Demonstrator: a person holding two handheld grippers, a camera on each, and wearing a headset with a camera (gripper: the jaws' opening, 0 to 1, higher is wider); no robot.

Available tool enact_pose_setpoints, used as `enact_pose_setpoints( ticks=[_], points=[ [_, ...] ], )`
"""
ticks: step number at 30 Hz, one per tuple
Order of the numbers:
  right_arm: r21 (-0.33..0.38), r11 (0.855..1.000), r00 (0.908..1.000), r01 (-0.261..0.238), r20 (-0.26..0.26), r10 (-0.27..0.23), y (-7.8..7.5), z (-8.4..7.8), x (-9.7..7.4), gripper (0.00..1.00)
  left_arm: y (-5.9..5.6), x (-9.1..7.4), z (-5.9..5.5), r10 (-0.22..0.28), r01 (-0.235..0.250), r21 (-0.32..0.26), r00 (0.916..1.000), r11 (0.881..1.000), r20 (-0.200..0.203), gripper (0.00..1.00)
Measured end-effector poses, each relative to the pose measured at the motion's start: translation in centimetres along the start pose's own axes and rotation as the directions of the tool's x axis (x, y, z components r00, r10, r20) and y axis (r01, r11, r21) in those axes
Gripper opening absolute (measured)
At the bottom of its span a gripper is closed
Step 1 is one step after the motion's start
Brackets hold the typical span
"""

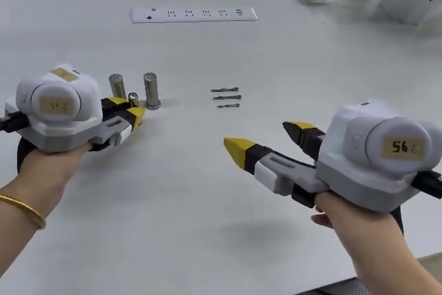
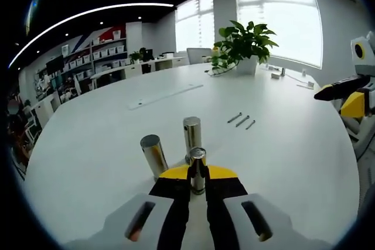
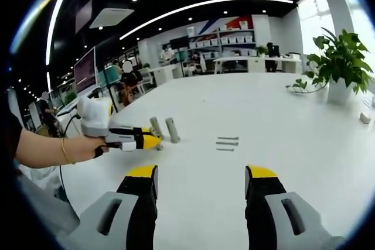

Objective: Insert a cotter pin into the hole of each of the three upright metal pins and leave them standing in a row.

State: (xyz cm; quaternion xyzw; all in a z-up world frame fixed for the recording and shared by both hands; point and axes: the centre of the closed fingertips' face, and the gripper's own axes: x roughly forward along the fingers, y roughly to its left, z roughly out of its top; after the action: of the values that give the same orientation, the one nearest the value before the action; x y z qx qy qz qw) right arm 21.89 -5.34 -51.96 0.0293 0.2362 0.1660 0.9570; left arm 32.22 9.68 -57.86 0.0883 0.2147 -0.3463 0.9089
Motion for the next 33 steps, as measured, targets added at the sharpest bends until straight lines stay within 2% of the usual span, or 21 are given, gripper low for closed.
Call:
enact_pose_setpoints(
  ticks=[3,5,10,18,23,33],
  points=[
    [-0.005,1.0,1.0,0.004,0.005,-0.004,0.0,0.3,-0.1,0.57,-0.5,-0.5,0.0,0.001,-0.001,-0.016,1.0,1.0,-0.001,0.06],
    [-0.004,1.0,0.9999,0.0,0.011,0.0,0.1,0.4,-0.2,0.56,-0.9,-0.9,0.1,0.007,-0.007,-0.007,1.0,1.0,0.004,0.06],
    [-0.006,1.0,0.9999,-0.01,0.004,0.01,0.5,0.1,-0.6,0.56,-1.8,-1.8,-0.2,0.008,-0.008,-0.014,1.0,1.0,-0.002,0.06],
    [-0.009,0.999,0.9995,-0.033,0.0,0.033,1.1,-0.2,-1.0,0.55,-2.7,-2.4,-0.7,0.023,-0.023,-0.039,0.9997,0.999,-0.004,0.06],
    [-0.039,0.997,0.9982,-0.059,-0.011,0.059,1.7,-0.3,-1.3,0.53,-2.9,-2.4,-1.1,0.031,-0.032,-0.039,0.9994,0.999,-0.017,0.06],
    [-0.021,0.997,0.9973,-0.069,-0.027,0.068,1.9,-0.9,-1.4,0.51,-3.0,-2.3,-1.2,0.027,-0.028,-0.037,0.9996,0.999,-0.009,0.06]
  ],
)
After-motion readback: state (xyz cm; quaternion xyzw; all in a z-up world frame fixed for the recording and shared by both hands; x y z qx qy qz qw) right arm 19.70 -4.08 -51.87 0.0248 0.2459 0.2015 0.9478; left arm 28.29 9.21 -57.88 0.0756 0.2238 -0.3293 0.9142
